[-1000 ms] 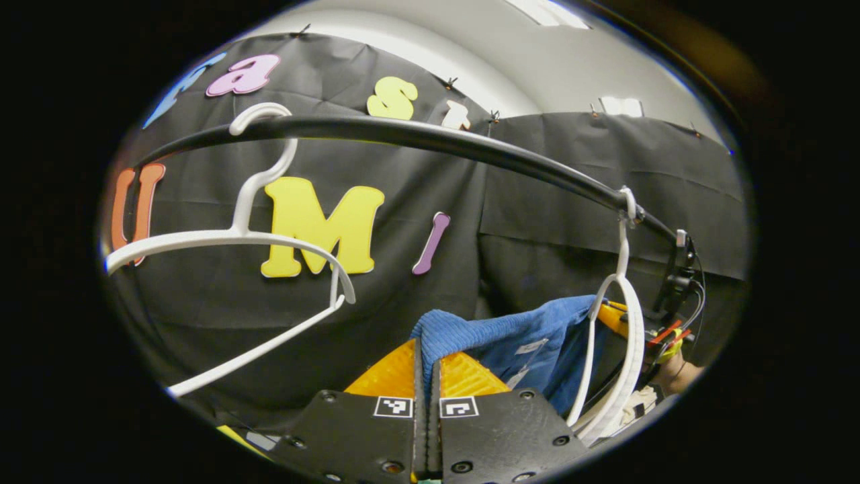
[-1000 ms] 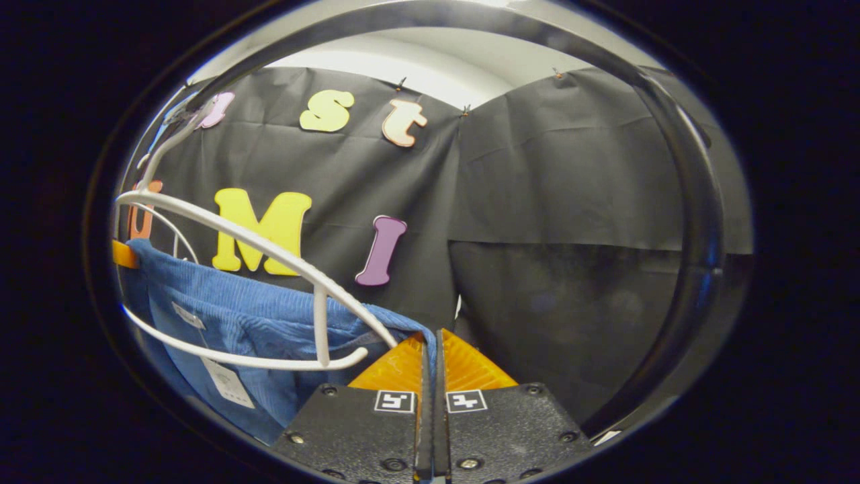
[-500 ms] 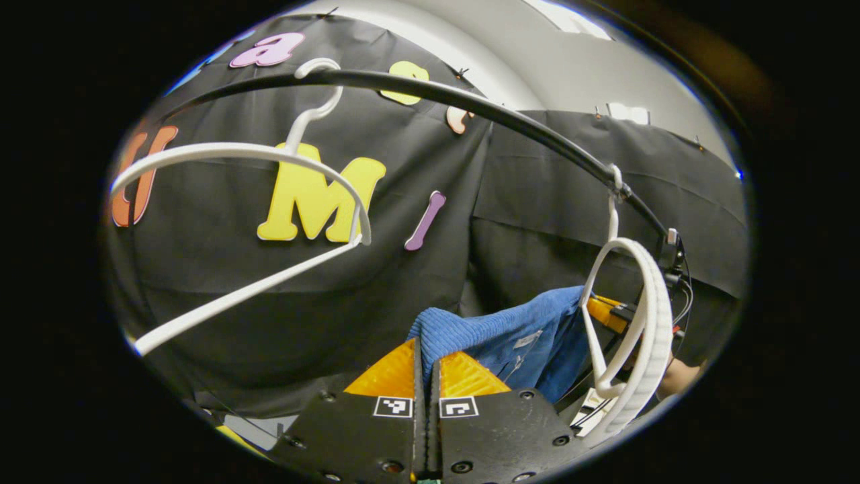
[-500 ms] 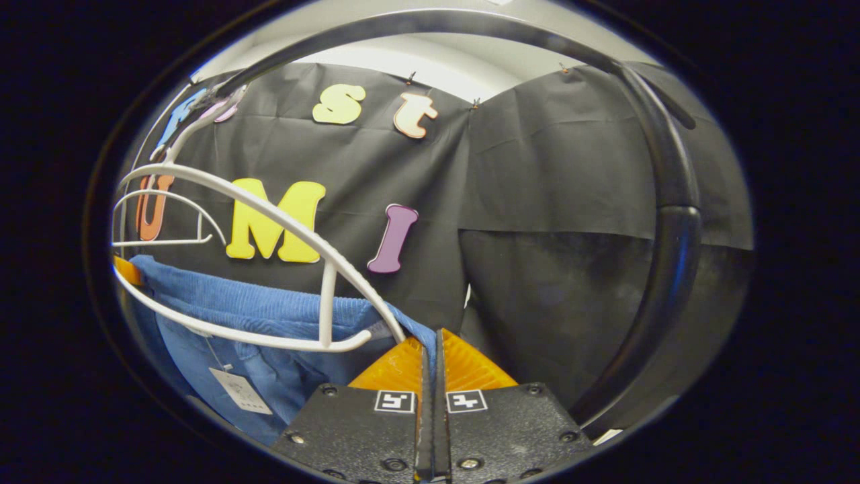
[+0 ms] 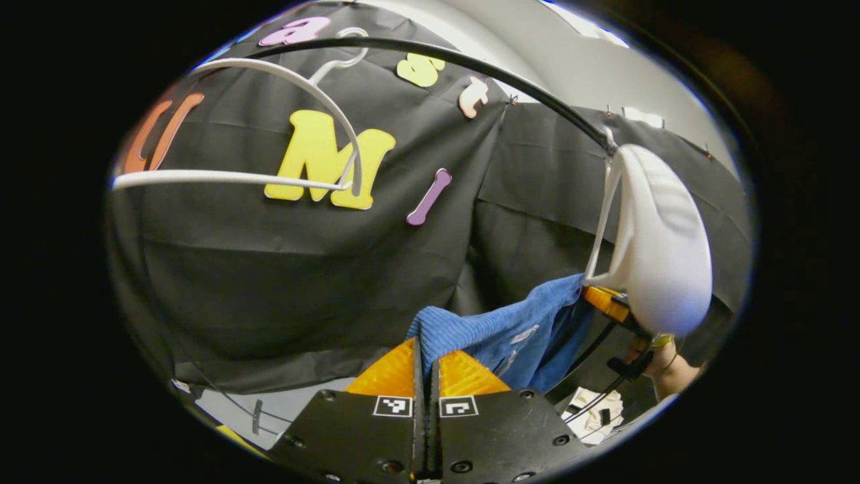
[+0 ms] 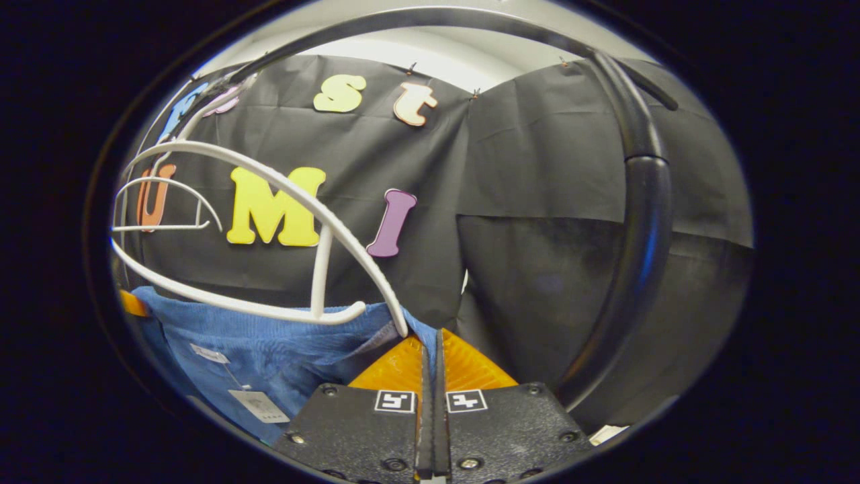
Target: Grasp the clothes on the hanger with both hands and then place them into the laundry hamper below.
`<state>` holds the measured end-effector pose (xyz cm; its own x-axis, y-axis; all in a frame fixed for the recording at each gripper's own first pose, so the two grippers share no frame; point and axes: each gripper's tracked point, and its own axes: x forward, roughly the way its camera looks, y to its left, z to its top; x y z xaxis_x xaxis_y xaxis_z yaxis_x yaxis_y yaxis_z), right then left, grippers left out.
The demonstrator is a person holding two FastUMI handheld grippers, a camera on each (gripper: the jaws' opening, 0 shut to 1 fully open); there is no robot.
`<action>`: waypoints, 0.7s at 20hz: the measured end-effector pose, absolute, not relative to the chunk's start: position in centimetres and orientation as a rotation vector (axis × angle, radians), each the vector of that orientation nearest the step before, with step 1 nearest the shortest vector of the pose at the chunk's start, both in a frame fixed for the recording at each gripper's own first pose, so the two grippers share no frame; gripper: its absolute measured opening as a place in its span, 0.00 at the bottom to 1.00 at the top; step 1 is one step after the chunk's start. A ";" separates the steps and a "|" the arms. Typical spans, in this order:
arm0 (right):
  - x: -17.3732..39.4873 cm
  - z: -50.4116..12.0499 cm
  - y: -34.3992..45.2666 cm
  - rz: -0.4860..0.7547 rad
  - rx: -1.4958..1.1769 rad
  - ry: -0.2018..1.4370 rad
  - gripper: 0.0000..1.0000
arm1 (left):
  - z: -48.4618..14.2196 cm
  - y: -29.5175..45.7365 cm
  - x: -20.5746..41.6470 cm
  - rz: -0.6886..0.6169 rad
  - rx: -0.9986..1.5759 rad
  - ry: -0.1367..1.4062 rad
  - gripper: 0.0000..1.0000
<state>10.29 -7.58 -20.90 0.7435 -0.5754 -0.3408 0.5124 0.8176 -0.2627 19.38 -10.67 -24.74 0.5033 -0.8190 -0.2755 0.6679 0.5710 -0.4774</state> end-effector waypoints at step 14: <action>5.5 -28.4 1.6 -0.383 0.052 0.588 0.04 | -27.4 -9.4 12.3 -0.754 -0.298 0.541 0.06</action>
